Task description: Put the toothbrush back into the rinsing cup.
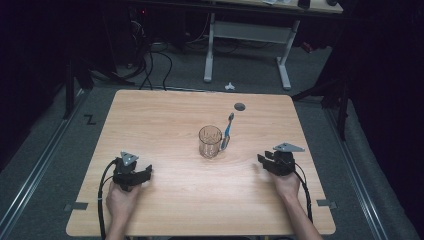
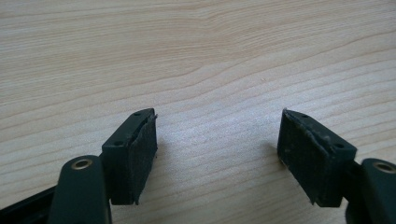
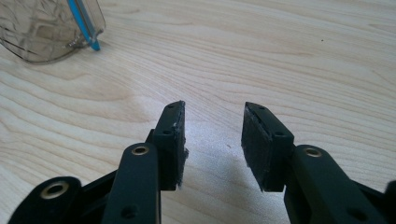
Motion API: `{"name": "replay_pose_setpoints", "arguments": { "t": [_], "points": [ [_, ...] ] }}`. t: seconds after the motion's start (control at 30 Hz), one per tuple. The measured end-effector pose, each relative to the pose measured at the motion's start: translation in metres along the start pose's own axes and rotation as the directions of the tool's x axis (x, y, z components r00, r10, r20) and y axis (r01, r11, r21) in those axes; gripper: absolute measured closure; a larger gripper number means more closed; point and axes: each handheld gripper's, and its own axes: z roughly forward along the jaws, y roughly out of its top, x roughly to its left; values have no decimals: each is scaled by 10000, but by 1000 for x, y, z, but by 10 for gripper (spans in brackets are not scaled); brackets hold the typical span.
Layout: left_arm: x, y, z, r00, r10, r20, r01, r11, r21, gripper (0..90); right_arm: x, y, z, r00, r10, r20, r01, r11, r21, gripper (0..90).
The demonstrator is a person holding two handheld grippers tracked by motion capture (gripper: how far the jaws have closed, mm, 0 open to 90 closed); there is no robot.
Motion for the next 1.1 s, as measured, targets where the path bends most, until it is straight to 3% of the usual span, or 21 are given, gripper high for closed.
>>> {"name": "replay_pose_setpoints", "arguments": {
  "t": [0.4,0.57,0.83,1.1],
  "points": [
    [0,0,0,10000,2,3,-2,10000,2,290,2,-5,12,9995,-169,266,157,9989,449,578],
    [0,0,0,10000,0,4,0,10000,-6,290,8,-6,15,9972,-578,466,555,9973,489,572],
    [0,0,0,10000,-3,4,3,10000,-5,290,7,-6,16,9981,-464,393,443,9975,548,483],
    [0,0,0,10000,-4,3,4,10000,-3,290,7,-6,16,9982,-483,365,462,9974,554,477]
  ]
}}
